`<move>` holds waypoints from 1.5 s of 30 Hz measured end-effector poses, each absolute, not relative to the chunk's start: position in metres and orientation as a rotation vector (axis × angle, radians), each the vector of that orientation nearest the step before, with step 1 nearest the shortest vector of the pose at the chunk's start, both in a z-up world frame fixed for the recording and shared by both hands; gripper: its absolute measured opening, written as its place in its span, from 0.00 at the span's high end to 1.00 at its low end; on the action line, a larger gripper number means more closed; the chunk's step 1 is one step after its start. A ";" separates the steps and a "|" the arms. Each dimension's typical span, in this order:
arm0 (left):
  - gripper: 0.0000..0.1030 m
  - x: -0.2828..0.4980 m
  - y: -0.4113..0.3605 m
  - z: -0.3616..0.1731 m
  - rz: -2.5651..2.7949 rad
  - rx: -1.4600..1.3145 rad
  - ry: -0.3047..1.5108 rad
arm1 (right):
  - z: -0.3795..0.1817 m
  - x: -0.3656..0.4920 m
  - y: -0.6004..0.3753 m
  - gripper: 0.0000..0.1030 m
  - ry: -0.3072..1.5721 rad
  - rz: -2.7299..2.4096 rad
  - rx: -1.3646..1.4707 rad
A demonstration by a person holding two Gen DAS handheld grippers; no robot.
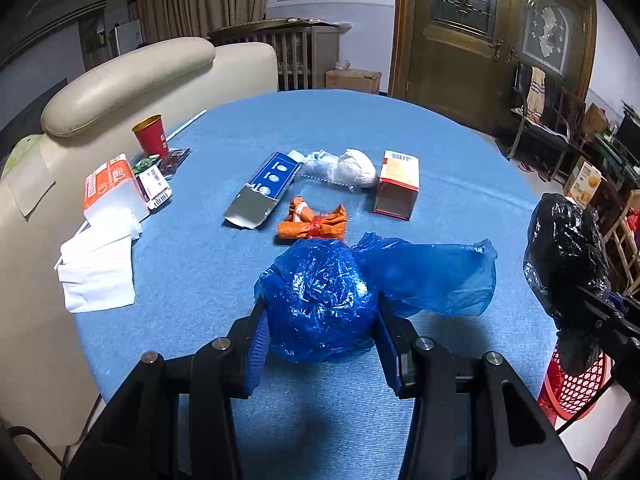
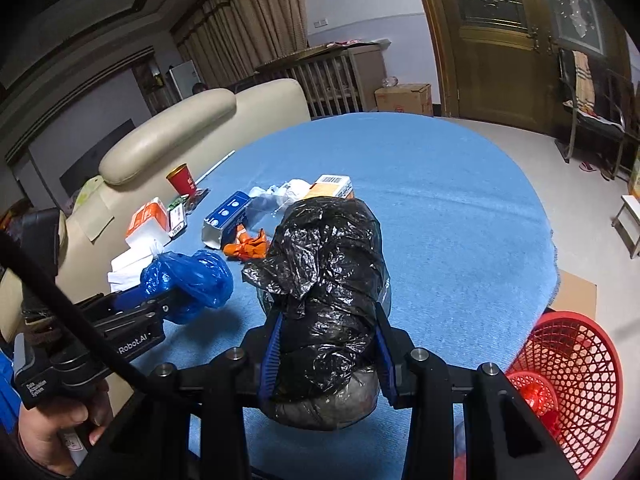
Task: Collect trash
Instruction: 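Carry the blue and black bags over the red wastebasket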
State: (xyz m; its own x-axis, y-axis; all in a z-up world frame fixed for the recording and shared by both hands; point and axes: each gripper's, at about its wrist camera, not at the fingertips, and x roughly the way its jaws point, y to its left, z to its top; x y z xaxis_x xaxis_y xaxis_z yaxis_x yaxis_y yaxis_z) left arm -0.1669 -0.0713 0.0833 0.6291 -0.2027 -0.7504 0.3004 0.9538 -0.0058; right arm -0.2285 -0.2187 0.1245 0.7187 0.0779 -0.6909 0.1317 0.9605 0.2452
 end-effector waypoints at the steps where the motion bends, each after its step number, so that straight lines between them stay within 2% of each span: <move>1: 0.52 -0.168 -0.073 0.083 -0.291 0.128 0.842 | 0.125 -0.229 -0.219 0.58 0.769 -0.032 0.289; 45: 0.52 -0.192 -0.173 0.082 -0.456 0.271 0.838 | 0.099 -0.245 -0.247 0.58 0.720 -0.256 0.394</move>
State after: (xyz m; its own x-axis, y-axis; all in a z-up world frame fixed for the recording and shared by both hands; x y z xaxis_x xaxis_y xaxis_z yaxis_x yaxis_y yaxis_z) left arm -0.1923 -0.1733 0.0823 0.5813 -0.2803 -0.7639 0.4893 0.8705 0.0529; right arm -0.2451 -0.2469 0.0994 0.7258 -0.0926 -0.6816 0.3588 0.8963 0.2604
